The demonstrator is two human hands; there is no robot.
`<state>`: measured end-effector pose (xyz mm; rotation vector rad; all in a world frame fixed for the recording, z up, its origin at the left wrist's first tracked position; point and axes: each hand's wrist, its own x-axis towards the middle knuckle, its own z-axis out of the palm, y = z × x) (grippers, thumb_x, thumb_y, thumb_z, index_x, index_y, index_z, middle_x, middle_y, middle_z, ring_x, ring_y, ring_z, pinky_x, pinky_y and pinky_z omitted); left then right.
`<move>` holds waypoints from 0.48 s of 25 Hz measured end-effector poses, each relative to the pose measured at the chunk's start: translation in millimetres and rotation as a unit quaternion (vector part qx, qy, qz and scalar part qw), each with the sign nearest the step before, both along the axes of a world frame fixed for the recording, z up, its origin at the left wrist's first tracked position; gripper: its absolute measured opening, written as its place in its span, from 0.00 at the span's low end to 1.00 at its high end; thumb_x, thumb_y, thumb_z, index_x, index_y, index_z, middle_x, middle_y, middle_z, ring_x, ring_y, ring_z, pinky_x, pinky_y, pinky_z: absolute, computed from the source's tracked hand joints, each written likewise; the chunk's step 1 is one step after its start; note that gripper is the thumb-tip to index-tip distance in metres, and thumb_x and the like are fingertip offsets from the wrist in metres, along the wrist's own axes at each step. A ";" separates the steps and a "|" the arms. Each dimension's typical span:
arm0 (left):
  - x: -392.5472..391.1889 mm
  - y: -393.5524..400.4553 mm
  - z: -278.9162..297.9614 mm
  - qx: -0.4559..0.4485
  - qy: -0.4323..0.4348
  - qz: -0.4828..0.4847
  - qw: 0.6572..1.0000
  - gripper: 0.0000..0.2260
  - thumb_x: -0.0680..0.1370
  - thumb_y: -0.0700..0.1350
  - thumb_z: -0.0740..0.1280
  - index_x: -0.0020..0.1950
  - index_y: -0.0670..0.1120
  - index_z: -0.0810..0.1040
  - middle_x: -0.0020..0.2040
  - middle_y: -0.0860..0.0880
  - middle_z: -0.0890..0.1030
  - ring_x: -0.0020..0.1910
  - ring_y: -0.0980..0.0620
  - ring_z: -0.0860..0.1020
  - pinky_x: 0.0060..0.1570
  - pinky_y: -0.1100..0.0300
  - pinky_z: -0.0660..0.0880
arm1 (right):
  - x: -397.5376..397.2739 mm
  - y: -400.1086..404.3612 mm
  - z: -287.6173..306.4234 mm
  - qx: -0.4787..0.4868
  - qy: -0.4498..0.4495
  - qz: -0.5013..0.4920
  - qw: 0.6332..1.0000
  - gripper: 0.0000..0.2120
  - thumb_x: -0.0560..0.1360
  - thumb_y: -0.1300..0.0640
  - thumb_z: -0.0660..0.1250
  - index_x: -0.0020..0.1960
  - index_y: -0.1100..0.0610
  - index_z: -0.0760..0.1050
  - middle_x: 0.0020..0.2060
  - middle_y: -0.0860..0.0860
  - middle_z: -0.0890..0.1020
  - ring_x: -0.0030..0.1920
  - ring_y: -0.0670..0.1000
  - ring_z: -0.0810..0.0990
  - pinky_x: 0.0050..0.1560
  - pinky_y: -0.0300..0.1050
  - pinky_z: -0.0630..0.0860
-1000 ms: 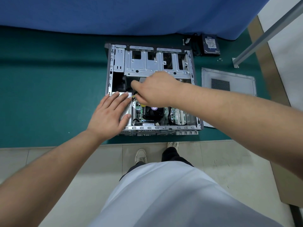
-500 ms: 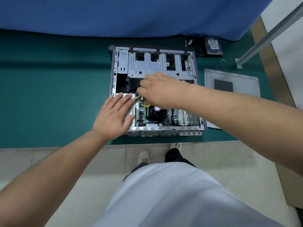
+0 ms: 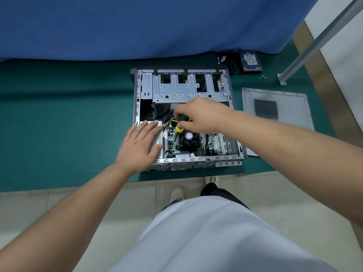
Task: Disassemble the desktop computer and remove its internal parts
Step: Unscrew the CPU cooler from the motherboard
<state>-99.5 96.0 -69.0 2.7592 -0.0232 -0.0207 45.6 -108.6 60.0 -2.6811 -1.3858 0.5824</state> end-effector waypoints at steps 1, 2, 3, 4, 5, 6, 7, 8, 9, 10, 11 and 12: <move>4.3 -5.1 5.8 -0.038 0.016 0.031 0.999 0.23 0.83 0.56 0.60 0.78 0.52 0.69 0.80 0.54 0.66 0.81 0.50 0.58 0.81 0.50 0.48 | 4.0 -9.5 0.6 0.034 0.020 -0.051 0.998 0.10 0.79 0.44 0.66 0.58 0.47 0.76 0.45 0.47 0.82 0.46 0.52 0.80 0.44 0.47 0.77; 9.1 -12.1 12.5 -0.084 0.021 0.066 0.994 0.20 0.83 0.53 0.63 0.75 0.52 0.73 0.78 0.54 0.70 0.80 0.50 0.61 0.80 0.50 0.51 | 7.5 -20.6 0.6 0.076 0.042 -0.110 0.990 0.10 0.78 0.43 0.67 0.56 0.46 0.77 0.44 0.46 0.83 0.43 0.50 0.80 0.41 0.45 0.75; 13.6 -21.6 20.0 -0.137 0.021 0.097 0.986 0.17 0.83 0.50 0.64 0.72 0.52 0.77 0.74 0.54 0.74 0.76 0.52 0.66 0.78 0.50 0.58 | 9.1 -33.1 -0.5 0.122 0.068 -0.173 0.975 0.09 0.77 0.43 0.69 0.54 0.45 0.78 0.44 0.45 0.83 0.40 0.48 0.81 0.38 0.44 0.74; 19.2 -33.2 28.0 -0.194 0.026 0.120 0.973 0.15 0.83 0.49 0.65 0.69 0.52 0.79 0.69 0.54 0.79 0.70 0.57 0.72 0.72 0.52 0.66 | 9.4 -45.9 -3.6 0.170 0.096 -0.237 0.952 0.08 0.77 0.43 0.70 0.52 0.44 0.78 0.43 0.44 0.83 0.38 0.47 0.82 0.36 0.44 0.74; 27.4 -45.9 37.2 -0.261 0.046 0.136 0.955 0.13 0.83 0.50 0.65 0.67 0.54 0.80 0.63 0.57 0.82 0.61 0.63 0.76 0.64 0.54 0.73 | 9.2 -58.1 -7.6 0.212 0.122 -0.296 0.924 0.07 0.76 0.43 0.72 0.51 0.43 0.78 0.44 0.43 0.84 0.38 0.47 0.83 0.35 0.44 0.76; 36.8 -59.1 46.7 -0.338 0.082 0.148 0.926 0.13 0.83 0.52 0.65 0.67 0.56 0.79 0.58 0.59 0.84 0.52 0.67 0.79 0.55 0.57 0.76 | 7.1 -68.7 -14.0 0.243 0.148 -0.344 0.895 0.07 0.75 0.44 0.73 0.50 0.43 0.78 0.45 0.42 0.84 0.40 0.47 0.84 0.36 0.44 0.78; 47.6 -73.0 56.0 -0.419 0.127 0.158 0.885 0.13 0.83 0.54 0.65 0.68 0.58 0.77 0.55 0.60 0.86 0.50 0.66 0.81 0.52 0.58 0.77 | 3.8 -77.9 -22.1 0.267 0.182 -0.383 0.865 0.07 0.76 0.47 0.74 0.50 0.44 0.78 0.46 0.43 0.84 0.41 0.47 0.85 0.39 0.43 0.79; 59.9 -85.8 62.7 -0.487 0.163 0.167 0.841 0.13 0.84 0.54 0.64 0.69 0.58 0.76 0.54 0.58 0.86 0.51 0.62 0.83 0.52 0.57 0.79 | 0.5 -85.4 -31.2 0.291 0.225 -0.416 0.832 0.08 0.76 0.50 0.74 0.51 0.48 0.77 0.46 0.45 0.85 0.42 0.49 0.86 0.40 0.44 0.80; 72.5 -97.0 67.3 -0.535 0.184 0.181 0.804 0.11 0.85 0.54 0.63 0.67 0.57 0.76 0.54 0.56 0.87 0.53 0.56 0.85 0.53 0.55 0.80 | -3.9 -91.4 -40.2 0.311 0.271 -0.443 0.796 0.08 0.76 0.55 0.74 0.52 0.51 0.76 0.47 0.49 0.86 0.41 0.50 0.87 0.40 0.44 0.80; 87.3 -107.6 71.8 -0.568 0.190 0.200 0.775 0.11 0.85 0.53 0.63 0.66 0.54 0.77 0.55 0.53 0.87 0.55 0.50 0.85 0.53 0.53 0.80 | -6.1 -96.5 -47.3 0.325 0.309 -0.467 0.762 0.09 0.77 0.58 0.73 0.53 0.54 0.75 0.47 0.53 0.86 0.41 0.51 0.87 0.39 0.42 0.80; 100.3 -116.5 77.0 -0.591 0.192 0.214 0.753 0.11 0.85 0.52 0.63 0.66 0.52 0.77 0.56 0.51 0.87 0.55 0.47 0.85 0.51 0.52 0.79 | -8.1 -100.4 -52.8 0.336 0.336 -0.486 0.733 0.09 0.77 0.61 0.72 0.53 0.55 0.73 0.46 0.56 0.86 0.41 0.52 0.87 0.39 0.42 0.80; 111.8 -125.6 80.9 -0.602 0.196 0.216 0.744 0.12 0.85 0.52 0.64 0.67 0.52 0.77 0.56 0.49 0.86 0.55 0.46 0.85 0.51 0.52 0.78 | -8.8 -103.1 -56.7 0.347 0.352 -0.496 0.714 0.09 0.78 0.61 0.71 0.54 0.55 0.72 0.45 0.57 0.86 0.40 0.53 0.86 0.39 0.43 0.79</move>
